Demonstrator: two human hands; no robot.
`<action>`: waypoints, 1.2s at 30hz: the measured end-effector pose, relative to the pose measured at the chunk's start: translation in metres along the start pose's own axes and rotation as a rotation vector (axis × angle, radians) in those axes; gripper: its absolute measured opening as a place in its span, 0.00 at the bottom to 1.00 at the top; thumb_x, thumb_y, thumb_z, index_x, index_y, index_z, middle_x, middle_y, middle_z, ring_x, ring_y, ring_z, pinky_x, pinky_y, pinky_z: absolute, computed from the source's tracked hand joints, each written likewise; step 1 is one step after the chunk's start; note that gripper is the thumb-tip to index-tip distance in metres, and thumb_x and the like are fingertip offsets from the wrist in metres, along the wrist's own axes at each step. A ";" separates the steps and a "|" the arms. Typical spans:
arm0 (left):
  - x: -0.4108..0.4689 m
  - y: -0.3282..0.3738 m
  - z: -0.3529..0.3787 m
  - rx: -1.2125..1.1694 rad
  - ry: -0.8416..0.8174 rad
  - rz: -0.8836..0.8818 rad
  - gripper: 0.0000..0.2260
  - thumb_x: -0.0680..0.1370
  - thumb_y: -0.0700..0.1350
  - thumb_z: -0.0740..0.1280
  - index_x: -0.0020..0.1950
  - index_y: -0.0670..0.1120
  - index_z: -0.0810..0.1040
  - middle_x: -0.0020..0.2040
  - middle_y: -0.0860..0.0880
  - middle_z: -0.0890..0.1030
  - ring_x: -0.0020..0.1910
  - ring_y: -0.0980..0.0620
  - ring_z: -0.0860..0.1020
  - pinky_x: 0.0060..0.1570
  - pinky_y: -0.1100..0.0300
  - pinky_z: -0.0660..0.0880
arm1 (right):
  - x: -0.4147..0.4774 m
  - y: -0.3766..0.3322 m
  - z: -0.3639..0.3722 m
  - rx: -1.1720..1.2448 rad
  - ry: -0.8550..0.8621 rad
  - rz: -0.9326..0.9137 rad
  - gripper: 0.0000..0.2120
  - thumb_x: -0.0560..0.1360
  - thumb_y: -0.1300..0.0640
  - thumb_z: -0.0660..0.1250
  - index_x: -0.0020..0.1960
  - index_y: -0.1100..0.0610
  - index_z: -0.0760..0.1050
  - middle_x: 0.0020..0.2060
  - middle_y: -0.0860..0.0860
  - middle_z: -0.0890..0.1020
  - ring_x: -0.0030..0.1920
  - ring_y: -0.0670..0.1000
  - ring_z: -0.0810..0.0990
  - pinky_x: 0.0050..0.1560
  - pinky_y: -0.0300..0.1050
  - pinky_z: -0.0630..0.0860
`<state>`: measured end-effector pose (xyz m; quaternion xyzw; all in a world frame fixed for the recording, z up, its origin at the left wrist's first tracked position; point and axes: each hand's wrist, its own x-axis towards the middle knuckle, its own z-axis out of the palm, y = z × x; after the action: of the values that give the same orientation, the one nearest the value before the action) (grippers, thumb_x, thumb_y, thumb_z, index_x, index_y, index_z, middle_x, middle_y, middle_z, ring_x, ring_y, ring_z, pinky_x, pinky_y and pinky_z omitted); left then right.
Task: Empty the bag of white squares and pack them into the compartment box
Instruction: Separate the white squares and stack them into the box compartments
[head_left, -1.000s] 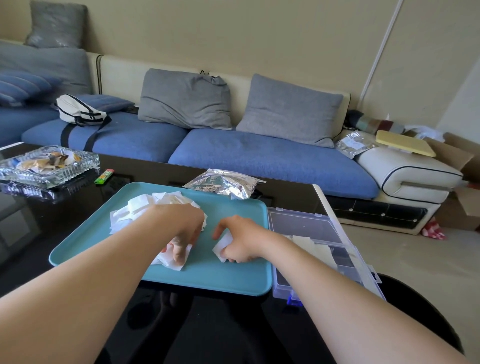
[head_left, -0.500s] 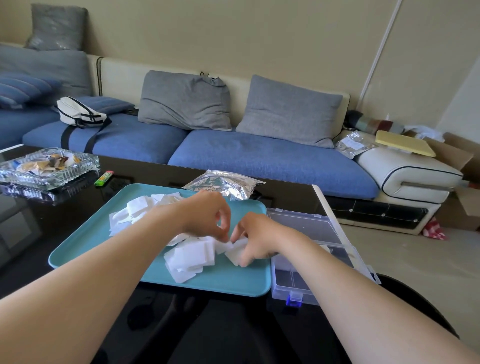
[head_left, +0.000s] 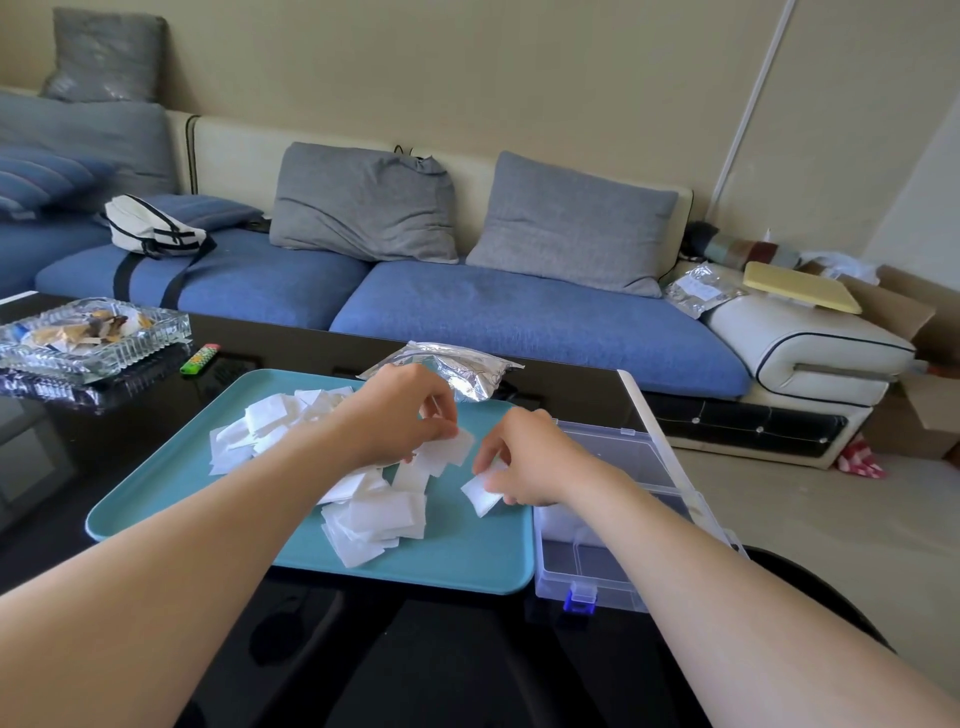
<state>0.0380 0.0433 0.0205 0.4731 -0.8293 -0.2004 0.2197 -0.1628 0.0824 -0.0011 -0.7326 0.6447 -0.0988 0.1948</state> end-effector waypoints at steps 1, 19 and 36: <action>-0.001 -0.001 0.001 -0.009 -0.004 -0.031 0.05 0.80 0.45 0.73 0.45 0.49 0.82 0.46 0.49 0.81 0.31 0.48 0.83 0.34 0.48 0.83 | 0.000 -0.001 -0.002 0.021 0.035 0.016 0.07 0.75 0.60 0.70 0.46 0.49 0.84 0.41 0.54 0.81 0.53 0.54 0.80 0.38 0.45 0.78; -0.002 0.009 0.002 -0.483 -0.107 -0.191 0.10 0.82 0.33 0.65 0.56 0.44 0.82 0.49 0.43 0.85 0.44 0.48 0.87 0.45 0.52 0.86 | 0.007 -0.009 -0.010 0.678 0.320 0.073 0.12 0.75 0.63 0.70 0.48 0.48 0.87 0.45 0.46 0.87 0.43 0.45 0.83 0.39 0.37 0.76; 0.001 0.009 -0.001 -0.731 -0.157 -0.243 0.20 0.74 0.25 0.68 0.61 0.42 0.84 0.55 0.38 0.87 0.57 0.40 0.85 0.58 0.51 0.83 | 0.004 -0.002 -0.009 0.529 0.441 0.070 0.09 0.72 0.53 0.80 0.51 0.50 0.86 0.40 0.50 0.88 0.39 0.49 0.87 0.38 0.40 0.82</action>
<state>0.0315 0.0462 0.0262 0.4417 -0.6554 -0.5427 0.2844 -0.1637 0.0770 0.0080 -0.5951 0.6482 -0.4118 0.2370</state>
